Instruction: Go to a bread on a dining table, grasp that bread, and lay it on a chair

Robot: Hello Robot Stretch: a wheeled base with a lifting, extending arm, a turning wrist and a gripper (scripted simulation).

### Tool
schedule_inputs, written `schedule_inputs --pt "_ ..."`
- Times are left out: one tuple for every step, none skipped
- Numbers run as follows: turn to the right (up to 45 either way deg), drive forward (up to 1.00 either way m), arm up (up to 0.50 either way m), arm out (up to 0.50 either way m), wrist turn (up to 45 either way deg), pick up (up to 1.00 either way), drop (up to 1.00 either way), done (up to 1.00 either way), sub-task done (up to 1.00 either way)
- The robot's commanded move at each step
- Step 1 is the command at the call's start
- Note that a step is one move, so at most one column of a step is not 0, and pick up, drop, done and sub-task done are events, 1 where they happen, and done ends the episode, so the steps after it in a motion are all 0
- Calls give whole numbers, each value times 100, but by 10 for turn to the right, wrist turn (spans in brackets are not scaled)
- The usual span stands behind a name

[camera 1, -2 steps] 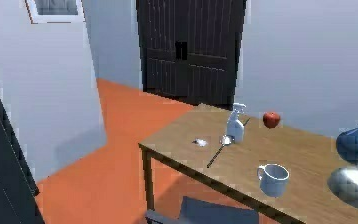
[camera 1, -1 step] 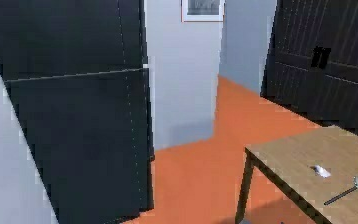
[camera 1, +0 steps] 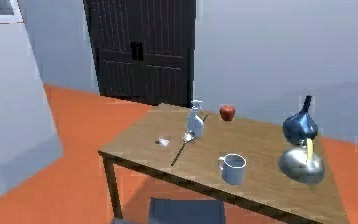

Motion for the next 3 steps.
schedule_inputs --pt "450 0 0 0 0 0 0 0 0" --pt "330 0 0 0 0 0 0 0 0" --pt "-450 0 0 0 0 0 0 0 0"
